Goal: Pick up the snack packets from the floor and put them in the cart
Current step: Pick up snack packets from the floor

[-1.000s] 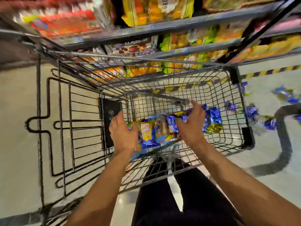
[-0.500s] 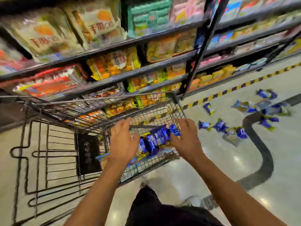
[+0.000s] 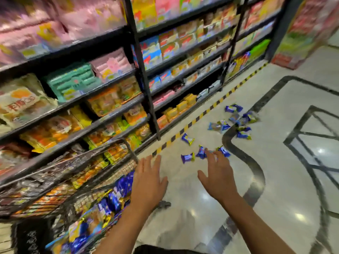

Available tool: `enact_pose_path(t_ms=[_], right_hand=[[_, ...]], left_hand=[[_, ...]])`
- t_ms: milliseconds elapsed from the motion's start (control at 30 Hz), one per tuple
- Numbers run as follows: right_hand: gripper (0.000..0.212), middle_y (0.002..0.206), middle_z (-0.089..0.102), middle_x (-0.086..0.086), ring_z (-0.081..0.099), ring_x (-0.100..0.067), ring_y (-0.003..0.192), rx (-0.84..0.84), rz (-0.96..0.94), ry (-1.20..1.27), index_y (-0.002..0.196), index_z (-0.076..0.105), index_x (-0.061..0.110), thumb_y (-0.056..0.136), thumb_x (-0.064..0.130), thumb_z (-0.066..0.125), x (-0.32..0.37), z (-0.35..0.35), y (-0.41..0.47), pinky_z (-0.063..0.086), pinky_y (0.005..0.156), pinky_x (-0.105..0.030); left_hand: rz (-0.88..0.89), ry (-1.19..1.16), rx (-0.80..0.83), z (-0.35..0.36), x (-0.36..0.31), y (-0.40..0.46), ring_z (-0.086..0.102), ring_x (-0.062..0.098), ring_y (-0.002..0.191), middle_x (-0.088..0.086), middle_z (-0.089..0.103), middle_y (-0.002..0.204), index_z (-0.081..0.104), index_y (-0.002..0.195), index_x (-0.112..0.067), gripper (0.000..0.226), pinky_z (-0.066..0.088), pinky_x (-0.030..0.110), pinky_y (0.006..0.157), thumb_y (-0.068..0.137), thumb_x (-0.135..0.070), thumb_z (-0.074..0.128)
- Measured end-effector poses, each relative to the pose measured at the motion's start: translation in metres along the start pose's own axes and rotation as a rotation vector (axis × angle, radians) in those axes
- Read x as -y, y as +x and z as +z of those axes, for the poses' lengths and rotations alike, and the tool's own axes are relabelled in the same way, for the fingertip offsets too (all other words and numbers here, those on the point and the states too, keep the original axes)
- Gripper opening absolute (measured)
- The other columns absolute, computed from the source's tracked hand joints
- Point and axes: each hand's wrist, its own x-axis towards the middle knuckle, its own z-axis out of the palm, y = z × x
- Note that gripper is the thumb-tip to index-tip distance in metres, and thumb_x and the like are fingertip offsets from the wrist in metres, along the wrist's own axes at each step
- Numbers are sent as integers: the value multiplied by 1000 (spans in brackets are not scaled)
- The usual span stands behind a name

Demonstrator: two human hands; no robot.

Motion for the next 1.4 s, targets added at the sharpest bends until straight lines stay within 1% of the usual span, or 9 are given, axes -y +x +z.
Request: enact_pose_path(t_ms=[133,200,300,433,533,633,833,1067,1400], right_hand=[[73,127,56,-20,55,-40,113,-75,132,-36,136,53,14,72,47,60,-59,-32,-5,50,91,-48],[70,125,57,-20,56,-41,109,-102,190,-73,133,56,13,71,46,61,-84,-44,-8,50,90,-49],[72,133,53,-21,52,-42,119,-112,266,-99,136,53,14,74,46,67,-116,-56,-12,44,100,-53],[72,139,49,-19,49,-41,123,-144,351,-89,138,49,16,74,47,61,-149,-72,-7,42,102,-53],[74,148,39,-16,41,-38,131,-121,396,-118,146,41,20,81,48,62,-174,-88,8,34,108,-49],[74,150,35,-13,35,-35,136,-126,446,-110,148,37,22,82,44,63,-201,-103,29,28,113,-50],[68,136,48,-18,49,-40,120,-200,535,-64,140,49,16,79,47,51,-238,-120,93,41,101,-52],[68,151,28,-8,29,-28,136,-139,616,-67,149,33,27,88,46,59,-258,-134,150,27,111,-40],[66,149,24,-4,24,-23,137,-213,640,53,149,30,27,91,32,60,-314,-160,215,26,112,-38]], left_hand=[[142,70,46,12,-66,24,20,33,146,10,24,160,15,157,-25,78,24,46,120,92,-52,47],[195,76,45,16,-94,35,23,35,146,12,27,159,20,156,-25,76,26,47,119,90,-53,46],[283,75,30,23,-127,52,28,39,144,15,34,155,31,153,-23,75,29,49,117,87,-52,50],[356,36,82,34,-170,82,18,34,149,11,23,161,22,156,-26,74,21,46,121,92,-50,50],[393,-69,96,42,-203,110,22,32,146,7,28,158,28,155,-25,70,27,46,117,92,-40,55],[408,-119,120,53,-232,145,19,28,148,5,26,159,27,155,-27,70,26,43,116,93,-39,56],[454,-162,173,65,-281,224,17,26,148,4,22,161,22,157,-28,71,23,39,117,95,-42,55],[523,-286,229,67,-330,298,21,28,145,10,31,157,31,154,-21,71,30,43,115,91,-31,62],[499,-362,259,78,-392,363,21,19,145,0,28,159,29,154,-27,68,31,35,112,94,-26,59]])
